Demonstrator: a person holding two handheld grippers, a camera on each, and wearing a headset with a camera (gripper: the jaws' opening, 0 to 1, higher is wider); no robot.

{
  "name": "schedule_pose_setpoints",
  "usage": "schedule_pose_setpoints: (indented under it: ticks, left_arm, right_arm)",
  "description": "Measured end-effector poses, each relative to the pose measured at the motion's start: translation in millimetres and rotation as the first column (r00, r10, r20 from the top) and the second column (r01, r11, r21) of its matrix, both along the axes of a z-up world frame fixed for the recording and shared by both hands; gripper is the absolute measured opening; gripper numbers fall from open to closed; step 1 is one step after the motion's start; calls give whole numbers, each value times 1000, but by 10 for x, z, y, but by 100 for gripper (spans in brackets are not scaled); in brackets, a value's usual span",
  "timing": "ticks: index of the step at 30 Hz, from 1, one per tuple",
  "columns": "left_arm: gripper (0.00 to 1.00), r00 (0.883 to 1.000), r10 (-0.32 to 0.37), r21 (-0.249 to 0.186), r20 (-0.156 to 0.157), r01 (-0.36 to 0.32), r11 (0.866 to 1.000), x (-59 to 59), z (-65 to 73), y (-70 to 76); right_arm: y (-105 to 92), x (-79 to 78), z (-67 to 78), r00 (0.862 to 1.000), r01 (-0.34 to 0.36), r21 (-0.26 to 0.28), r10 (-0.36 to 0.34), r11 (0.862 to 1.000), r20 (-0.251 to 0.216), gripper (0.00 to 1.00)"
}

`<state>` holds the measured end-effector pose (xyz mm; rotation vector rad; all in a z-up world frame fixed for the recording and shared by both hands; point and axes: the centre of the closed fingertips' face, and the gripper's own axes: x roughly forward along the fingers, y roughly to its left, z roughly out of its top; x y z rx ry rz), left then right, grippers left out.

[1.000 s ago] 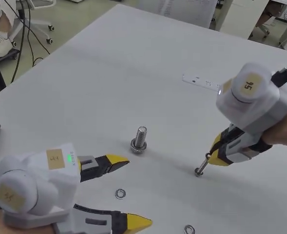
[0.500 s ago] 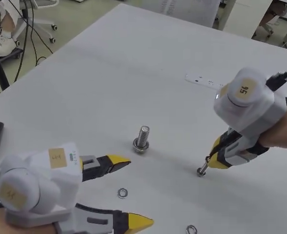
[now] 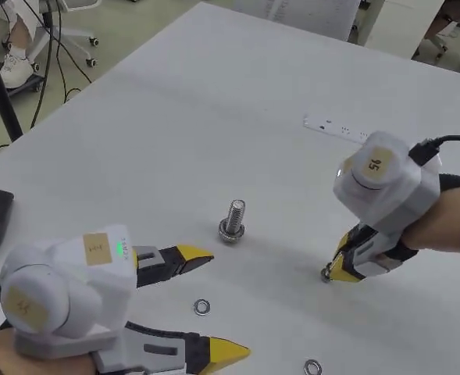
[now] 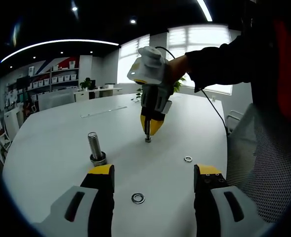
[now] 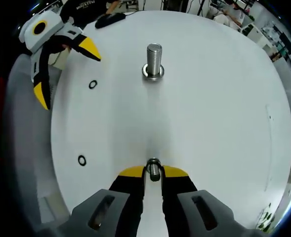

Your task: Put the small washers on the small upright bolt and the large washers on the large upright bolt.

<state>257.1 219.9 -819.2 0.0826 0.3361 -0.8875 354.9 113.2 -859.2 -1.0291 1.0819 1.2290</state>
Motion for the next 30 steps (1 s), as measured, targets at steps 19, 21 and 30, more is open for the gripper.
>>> schedule_pose_setpoints:
  ticks: [19, 21, 30]
  left_arm:
    - [63, 1000, -2, 4, -4, 2, 1000, -13, -12, 5]
    - [62, 1000, -3, 4, -5, 3, 1000, -17, -14, 6]
    - [62, 1000, -5, 6, -6, 5, 1000, -18, -17, -2]
  right_arm:
    - [0, 22, -114, 1000, 7, 11, -7, 1000, 4, 16]
    - [0, 27, -117, 1000, 9, 13, -9, 1000, 6, 16]
    - [-78, 56, -92, 999, 26, 17, -26, 1000, 20, 18]
